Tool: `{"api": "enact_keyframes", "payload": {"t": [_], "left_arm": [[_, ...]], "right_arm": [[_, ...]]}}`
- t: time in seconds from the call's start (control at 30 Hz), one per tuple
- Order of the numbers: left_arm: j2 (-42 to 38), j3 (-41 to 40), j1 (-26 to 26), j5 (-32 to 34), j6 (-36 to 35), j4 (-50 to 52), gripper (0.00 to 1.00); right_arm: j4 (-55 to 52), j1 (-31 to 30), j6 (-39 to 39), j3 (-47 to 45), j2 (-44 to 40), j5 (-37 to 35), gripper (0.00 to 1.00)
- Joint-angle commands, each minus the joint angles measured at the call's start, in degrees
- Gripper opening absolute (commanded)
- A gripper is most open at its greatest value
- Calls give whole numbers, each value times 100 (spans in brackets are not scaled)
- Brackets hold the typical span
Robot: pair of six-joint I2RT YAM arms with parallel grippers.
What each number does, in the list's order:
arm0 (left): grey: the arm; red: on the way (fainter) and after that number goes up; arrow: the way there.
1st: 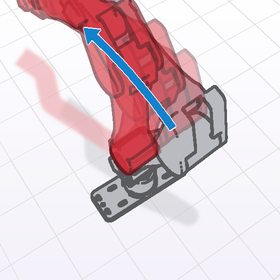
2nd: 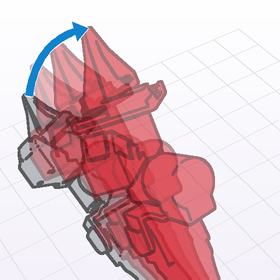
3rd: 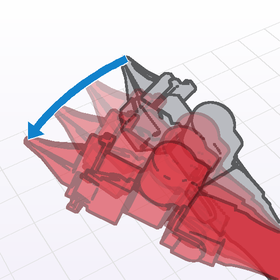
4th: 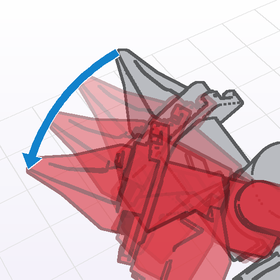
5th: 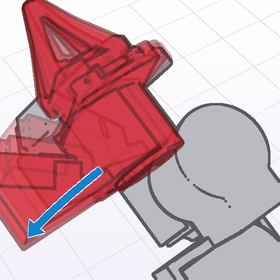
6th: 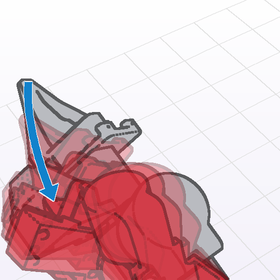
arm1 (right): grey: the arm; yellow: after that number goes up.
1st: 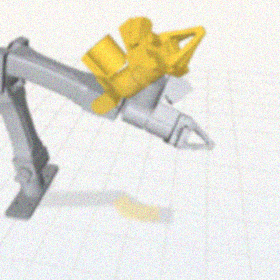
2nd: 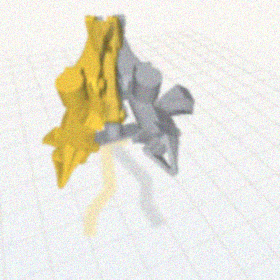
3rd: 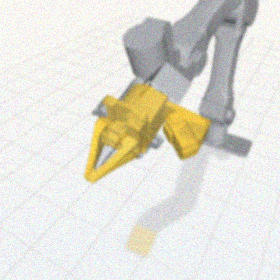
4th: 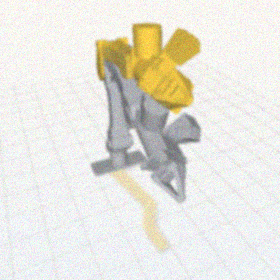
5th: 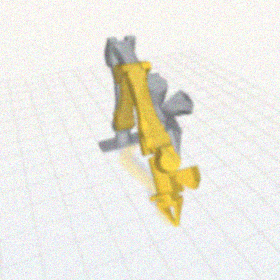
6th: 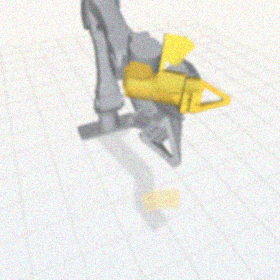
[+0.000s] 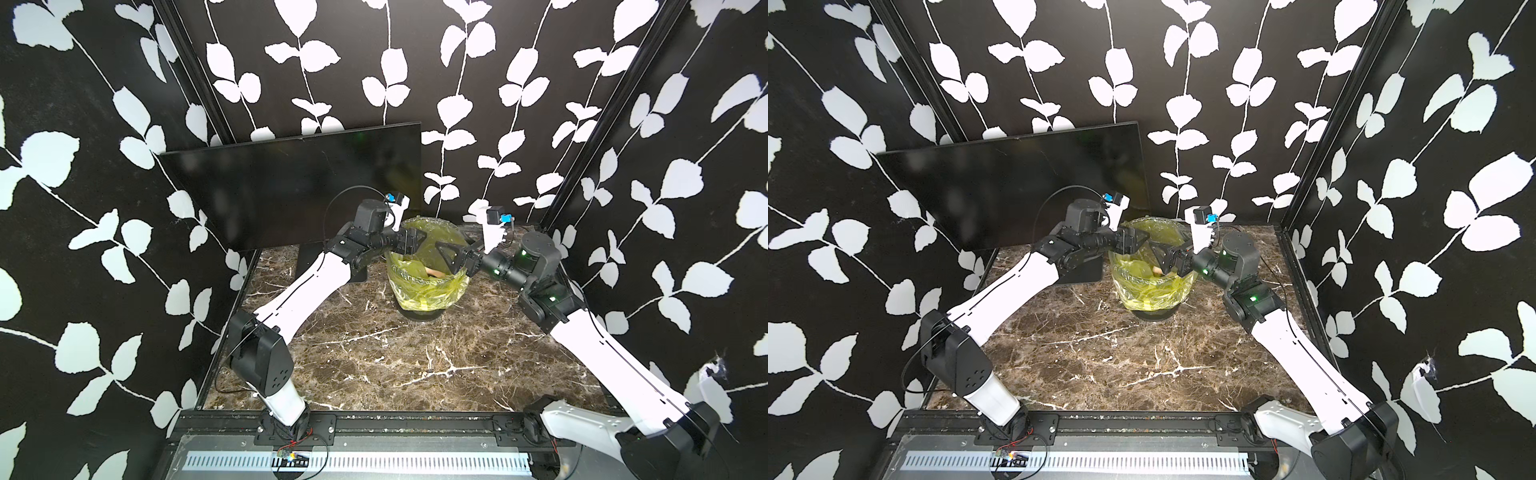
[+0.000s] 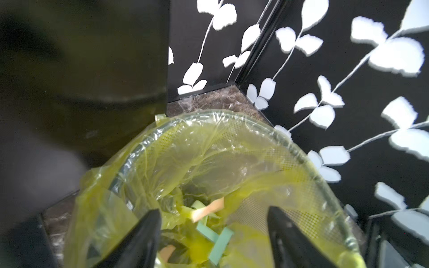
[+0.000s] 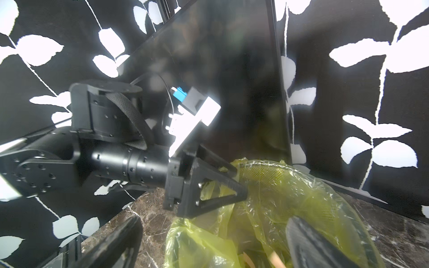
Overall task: Remove the sticky note from the monitor
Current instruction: Place the sticky note in the trash bin, then reset both arms
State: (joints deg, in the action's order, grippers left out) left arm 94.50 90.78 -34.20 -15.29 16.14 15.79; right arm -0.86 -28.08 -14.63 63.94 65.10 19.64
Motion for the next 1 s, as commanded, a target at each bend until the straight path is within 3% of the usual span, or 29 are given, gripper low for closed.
{"api": "enact_keyframes", "payload": {"t": [0.0, 0.07, 0.17, 0.33, 0.43, 0.57, 0.73, 0.97], "left_arm": [[-447, 391, 24, 126, -274, 399, 77], [-712, 423, 142, 209, -468, 830, 80], [-1357, 101, 761, 145, -544, 1203, 81], [-2633, -986, 2058, -7, -745, 1134, 89], [-3077, -1658, 2542, 136, -930, 1011, 93], [-3496, -3140, 3157, 493, -1062, 168, 94], [-4002, -5024, 3536, 1213, -1090, -1365, 96], [-3108, -6392, 3595, 1816, -1168, -3446, 99]], "right_arm": [[36, 26, 110, -57, -68, -117, 99], [-15, 75, 131, -78, -101, -163, 100], [-162, 306, 136, -189, -282, -357, 100], [-584, 1277, 202, -527, -615, -596, 100], [-620, 1990, 126, -878, -823, -851, 100], [-492, 2698, 137, -1579, -895, -1490, 100], [593, 3017, 263, -2743, -992, -2145, 100], [2798, 3023, 978, -4354, -573, -2915, 100]]}}
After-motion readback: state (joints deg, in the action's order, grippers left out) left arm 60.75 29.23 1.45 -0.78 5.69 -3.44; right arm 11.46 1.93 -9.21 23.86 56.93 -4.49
